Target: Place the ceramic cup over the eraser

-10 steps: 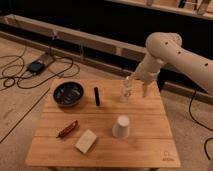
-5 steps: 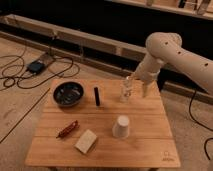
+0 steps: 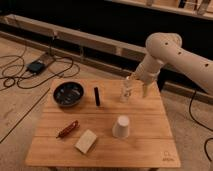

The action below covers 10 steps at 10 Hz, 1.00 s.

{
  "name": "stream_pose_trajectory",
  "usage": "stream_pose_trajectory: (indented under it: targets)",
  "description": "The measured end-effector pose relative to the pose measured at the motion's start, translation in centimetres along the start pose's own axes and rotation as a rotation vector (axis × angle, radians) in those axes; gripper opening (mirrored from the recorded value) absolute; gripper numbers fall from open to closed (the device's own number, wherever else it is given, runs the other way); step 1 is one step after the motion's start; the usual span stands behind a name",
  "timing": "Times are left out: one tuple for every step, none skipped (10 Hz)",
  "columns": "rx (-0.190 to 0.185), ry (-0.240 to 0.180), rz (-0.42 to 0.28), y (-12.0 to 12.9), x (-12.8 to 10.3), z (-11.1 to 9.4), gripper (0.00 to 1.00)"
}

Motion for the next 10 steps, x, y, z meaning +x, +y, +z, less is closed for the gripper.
stream_pose_trajectory:
  targets:
    - [0.002, 0.006, -0.019, 0.6, -0.5, 0.3, 0.66]
    - [0.002, 0.010, -0.042, 1.5, -1.4, 0.6, 0.66]
    - [-0.001, 0.011, -0.068, 2.6, -2.7, 1.1, 0.66]
    - [-0.003, 0.010, -0.085, 3.3, -3.6, 1.5, 0.66]
    - [-0.012, 0.005, -0.107, 4.4, -4.9, 2.4, 0.66]
    - [-0.023, 0.002, -0.123, 5.2, -5.8, 3.2, 0.66]
    - [-0.038, -0.003, -0.143, 5.7, -6.7, 4.2, 0.66]
    - [-0.058, -0.010, -0.162, 6.0, -7.5, 5.4, 0.66]
    - [-0.078, -0.016, -0.182, 6.0, -8.4, 6.6, 0.66]
    - [-0.096, -0.021, -0.198, 6.0, -9.0, 7.7, 0.66]
